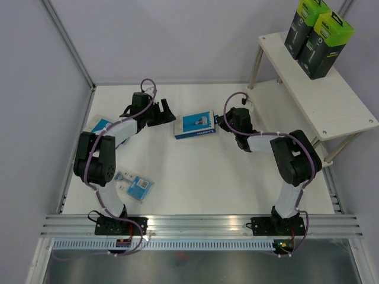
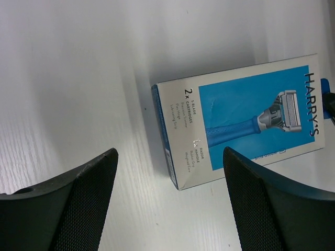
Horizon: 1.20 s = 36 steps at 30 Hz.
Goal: Place and organize the shaving razors onto the shelf
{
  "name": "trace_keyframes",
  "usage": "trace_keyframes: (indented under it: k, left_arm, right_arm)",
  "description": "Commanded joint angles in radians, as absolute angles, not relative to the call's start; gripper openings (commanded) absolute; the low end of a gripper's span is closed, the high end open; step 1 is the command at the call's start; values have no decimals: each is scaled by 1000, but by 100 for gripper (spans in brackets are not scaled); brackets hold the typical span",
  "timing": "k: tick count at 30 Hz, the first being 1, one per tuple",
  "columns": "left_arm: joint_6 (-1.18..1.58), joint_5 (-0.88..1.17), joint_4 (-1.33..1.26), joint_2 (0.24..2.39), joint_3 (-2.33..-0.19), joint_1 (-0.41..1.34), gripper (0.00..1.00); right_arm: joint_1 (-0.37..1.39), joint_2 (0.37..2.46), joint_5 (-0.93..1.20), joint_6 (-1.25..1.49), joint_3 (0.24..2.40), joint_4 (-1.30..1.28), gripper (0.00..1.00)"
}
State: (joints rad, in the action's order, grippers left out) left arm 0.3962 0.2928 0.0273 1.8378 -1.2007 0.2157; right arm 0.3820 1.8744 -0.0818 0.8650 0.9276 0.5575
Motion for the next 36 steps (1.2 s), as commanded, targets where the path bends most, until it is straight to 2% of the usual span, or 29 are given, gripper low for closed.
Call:
trace_keyframes:
  k: [1, 8, 15, 16, 20, 24, 27, 30, 34, 36]
  left_arm:
    - [416, 353, 52, 1735, -1154, 222, 86]
    - [361, 443, 120, 1623, -1155, 222, 86]
    - [244, 632, 167, 1545, -1175, 230, 87]
    - [198, 711, 161, 1542, -1172, 230, 87]
    - [45, 810, 111, 1528, -1177, 236, 90]
    - [-290, 896, 54, 1509, -1154, 236, 92]
    - [-449, 1102, 40, 1534, -1144, 233, 92]
    - [-462, 1237, -33, 1592, -1126, 236, 92]
    - [-351, 1276, -318, 1657, -1077, 244, 91]
    - [-338, 1287, -377, 1681, -1075, 250, 91]
  right_arm:
    - [411, 1754, -80, 720, 901, 522, 0]
    - [425, 1586, -115, 522, 943, 319, 1]
    - [425, 1565, 184, 252, 1080, 94, 0]
    - [425, 1559, 240, 215, 1100, 80, 1]
    - [426, 1504, 357, 164, 1120, 52, 0]
    - [439, 1462, 428, 108, 1144, 14, 1]
    - [462, 1453, 460, 45, 1161, -47, 1]
    - [495, 1447, 480, 9, 1161, -83, 1]
    - [512, 1427, 506, -34, 1125, -58, 0]
    - [512, 1419, 511, -43, 1109, -45, 0]
